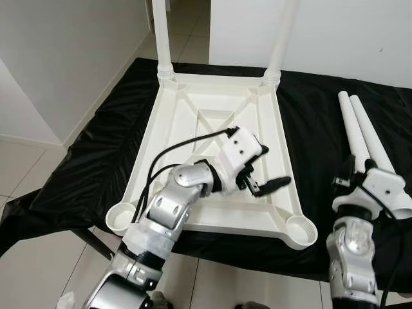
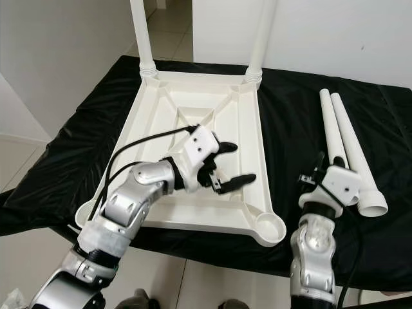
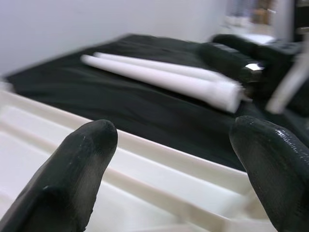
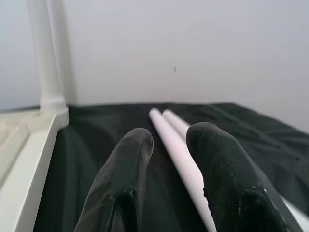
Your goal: Building children table
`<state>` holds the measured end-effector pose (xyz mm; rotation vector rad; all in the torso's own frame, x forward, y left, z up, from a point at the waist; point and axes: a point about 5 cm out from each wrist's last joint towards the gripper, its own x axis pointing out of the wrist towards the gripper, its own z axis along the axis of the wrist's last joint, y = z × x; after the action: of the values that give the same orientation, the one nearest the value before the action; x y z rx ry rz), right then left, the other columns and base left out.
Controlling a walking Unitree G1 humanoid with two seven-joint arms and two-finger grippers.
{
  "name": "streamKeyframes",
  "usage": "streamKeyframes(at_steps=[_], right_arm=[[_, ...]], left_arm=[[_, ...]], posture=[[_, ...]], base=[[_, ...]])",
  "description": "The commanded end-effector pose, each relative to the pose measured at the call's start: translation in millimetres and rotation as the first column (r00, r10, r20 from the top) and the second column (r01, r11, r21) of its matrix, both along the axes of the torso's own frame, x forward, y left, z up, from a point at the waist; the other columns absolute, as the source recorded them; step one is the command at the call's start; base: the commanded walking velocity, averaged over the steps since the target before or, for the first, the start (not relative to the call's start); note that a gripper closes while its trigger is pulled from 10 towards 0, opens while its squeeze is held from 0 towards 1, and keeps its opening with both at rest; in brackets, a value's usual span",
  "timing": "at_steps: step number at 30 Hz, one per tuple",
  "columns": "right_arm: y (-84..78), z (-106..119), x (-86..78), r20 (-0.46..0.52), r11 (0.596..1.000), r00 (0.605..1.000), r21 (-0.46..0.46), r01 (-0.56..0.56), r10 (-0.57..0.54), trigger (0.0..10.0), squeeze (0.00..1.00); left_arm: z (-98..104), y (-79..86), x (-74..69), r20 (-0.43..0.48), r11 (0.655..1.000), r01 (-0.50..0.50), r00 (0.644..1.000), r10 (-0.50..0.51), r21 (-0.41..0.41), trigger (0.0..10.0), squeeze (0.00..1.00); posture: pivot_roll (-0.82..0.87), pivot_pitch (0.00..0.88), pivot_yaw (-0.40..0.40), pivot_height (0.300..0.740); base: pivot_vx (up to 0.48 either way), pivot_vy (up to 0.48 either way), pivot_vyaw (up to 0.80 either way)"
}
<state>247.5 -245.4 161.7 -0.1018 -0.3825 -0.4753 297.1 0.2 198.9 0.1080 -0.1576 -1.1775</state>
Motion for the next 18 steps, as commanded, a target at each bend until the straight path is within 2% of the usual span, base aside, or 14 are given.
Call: streamKeyframes(at_steps=[1, 2, 4, 7, 8, 11, 13, 14, 15, 16, 18], right_arm=[[-2.6, -5.4, -0.4, -0.032, 1.0, 0.999, 0.003, 0.012, -0.012, 10.0, 0.0], [-2.6, -5.4, -0.4, -0.032, 1.0, 0.999, 0.003, 0.012, -0.012, 10.0, 0.0], [0.6, -2.0, 1.3, -0.023, 1.0, 1.0, -0.008, -0.003, 0.002, 10.0, 0.0], [1.7, -1.3, 2.2, -0.02, 1.0, 1.0, -0.009, -0.01, 0.01, 10.0, 0.0], [-2.6, -3.2, 2.3, -0.031, 1.0, 0.999, -0.003, 0.01, -0.01, 10.0, 0.0], [-7.9, -5.2, 2.2, -0.044, 1.0, 0.999, 0.005, 0.031, -0.031, 10.0, 0.0], [-18.2, -6.9, 3.6, -0.06, 0.998, 0.997, 0.015, 0.059, -0.058, 10.0, 0.0], [-18.2, -6.9, 3.6, -0.06, 0.998, 0.997, 0.015, 0.059, -0.058, 10.0, 0.0], [-23.1, -7.1, 5.5, -0.071, 0.997, 0.995, 0.029, 0.071, -0.069, 10.0, 1.0], [-26.8, -6.4, 8.0, -0.076, 0.996, 0.995, 0.049, 0.075, -0.071, 10.0, 1.0], [-26.8, -6.4, 8.0, -0.076, 0.996, 0.995, 0.049, 0.075, -0.071, 10.0, 1.0]], left_arm=[[1.7, 3.9, 9.0, 0.0, 0.987, -0.153, 0.988, 0.154, -0.049, 10.0, 0.0], [1.7, 3.9, 9.0, 0.0, 0.987, -0.153, 0.988, 0.154, -0.049, 10.0, 0.0], [6.4, 8.9, 19.6, -0.048, 0.966, -0.237, 0.971, 0.233, -0.106, 10.0, 0.0], [7.9, 10.9, 23.5, -0.066, 0.957, -0.263, 0.964, 0.257, -0.124, 10.0, 0.0], [7.8, 12.2, 24.9, -0.061, 0.956, -0.269, 0.963, 0.263, -0.119, 10.0, 0.0], [6.2, 12.5, 24.3, -0.053, 0.96, -0.26, 0.965, 0.256, -0.105, 10.0, 0.0], [5.1, 11.8, 18.5, -0.033, 0.975, -0.2, 0.98, 0.198, -0.093, 10.0, 0.0], [5.1, 11.8, 18.5, -0.033, 0.975, -0.2, 0.98, 0.198, -0.093, 10.0, 0.0], [7.0, 11.5, 16.0, -0.027, 0.98, -0.171, 0.985, 0.169, -0.102, 10.0, 0.0], [8.8, 11.1, 14.2, -0.022, 0.985, -0.137, 0.991, 0.135, -0.108, 10.0, 0.0], [8.8, 11.1, 14.2, -0.022, 0.985, -0.137, 0.991, 0.135, -0.108, 10.0, 0.0]], posture=[[-0.02, 0.0, 0.014, 0.74], [-0.02, 0.0, 0.014, 0.74], [-0.04, 0.0, 0.022, 0.74], [-0.04, 0.0, 0.026, 0.74], [-0.04, 0.0, 0.033, 0.74], [-0.04, 0.0, 0.033, 0.74], [-0.04, 0.0, 0.037, 0.74], [-0.04, 0.0, 0.037, 0.74], [-0.04, 0.0, 0.036, 0.74], [-0.04, 0.0, 0.04, 0.74], [-0.04, 0.0, 0.04, 0.74]], base=[[0.0, 0.0, 0.0], [0.0, 0.0, 0.0], [0.0, 0.0, 0.0], [0.0, 0.0, 0.0], [0.0, 0.0, 0.0], [0.0, 0.0, 0.0], [0.0, 0.0, 0.0], [0.0, 0.0, 0.0], [0.0, 0.0, 0.0], [0.0, 0.0, 0.0], [0.0, 0.0, 0.0]])
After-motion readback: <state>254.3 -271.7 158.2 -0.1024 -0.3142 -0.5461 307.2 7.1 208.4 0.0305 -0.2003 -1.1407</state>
